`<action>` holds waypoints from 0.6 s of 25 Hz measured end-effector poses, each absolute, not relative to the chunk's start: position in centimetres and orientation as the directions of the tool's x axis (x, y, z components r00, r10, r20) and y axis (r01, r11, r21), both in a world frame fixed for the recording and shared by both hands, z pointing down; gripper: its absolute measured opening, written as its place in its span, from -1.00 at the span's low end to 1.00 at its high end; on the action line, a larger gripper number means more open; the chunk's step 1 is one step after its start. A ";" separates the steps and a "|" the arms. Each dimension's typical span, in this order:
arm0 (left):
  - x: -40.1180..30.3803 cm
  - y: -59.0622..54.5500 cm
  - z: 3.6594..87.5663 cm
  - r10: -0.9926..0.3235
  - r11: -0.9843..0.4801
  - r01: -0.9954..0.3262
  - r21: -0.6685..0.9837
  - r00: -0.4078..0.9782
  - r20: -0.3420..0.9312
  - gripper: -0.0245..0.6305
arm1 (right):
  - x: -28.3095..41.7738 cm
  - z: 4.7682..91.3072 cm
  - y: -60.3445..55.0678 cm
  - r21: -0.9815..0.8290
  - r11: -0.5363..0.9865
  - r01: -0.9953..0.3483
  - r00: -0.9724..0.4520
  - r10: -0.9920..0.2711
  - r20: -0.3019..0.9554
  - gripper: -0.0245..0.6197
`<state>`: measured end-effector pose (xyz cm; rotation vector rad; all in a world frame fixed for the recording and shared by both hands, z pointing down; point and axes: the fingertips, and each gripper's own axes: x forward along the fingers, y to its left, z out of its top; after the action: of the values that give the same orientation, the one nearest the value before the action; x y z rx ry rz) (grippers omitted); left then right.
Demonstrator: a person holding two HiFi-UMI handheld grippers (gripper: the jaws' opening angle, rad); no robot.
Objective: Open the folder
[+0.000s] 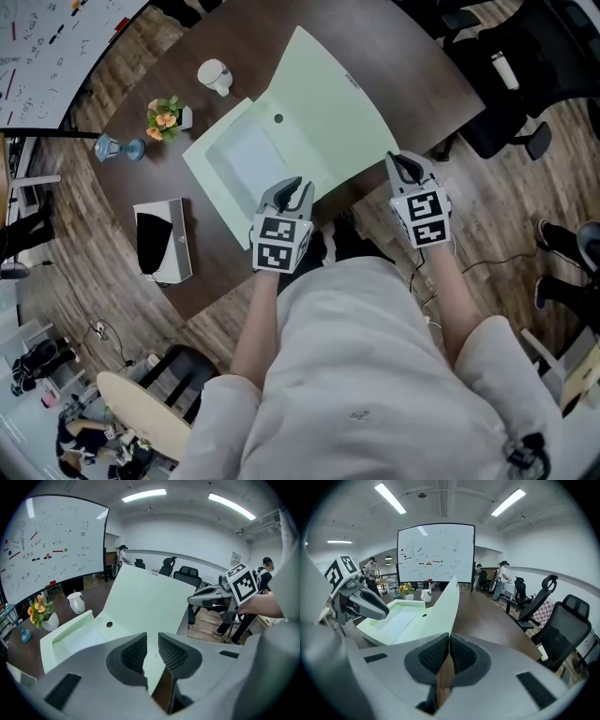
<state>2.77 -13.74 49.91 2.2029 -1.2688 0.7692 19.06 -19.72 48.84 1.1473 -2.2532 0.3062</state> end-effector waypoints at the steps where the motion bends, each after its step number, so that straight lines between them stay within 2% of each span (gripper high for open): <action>1: 2.9 -13.8 49.8 -0.612 -0.455 -0.881 0.127 0.413 0.674 -0.69 | 19.2 49.1 -19.9 0.064 0.597 -0.800 -0.447 -0.663 0.601 -0.89; 15: 5.1 -15.0 49.5 -0.591 -0.481 -0.865 0.146 0.442 0.675 -0.69 | 21.8 53.7 -22.7 0.129 0.542 -0.830 -0.328 -0.662 0.674 -0.85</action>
<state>5.10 -14.97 49.49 2.2213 -1.2215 0.7665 21.83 -22.66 53.71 1.1999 -2.0882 0.3125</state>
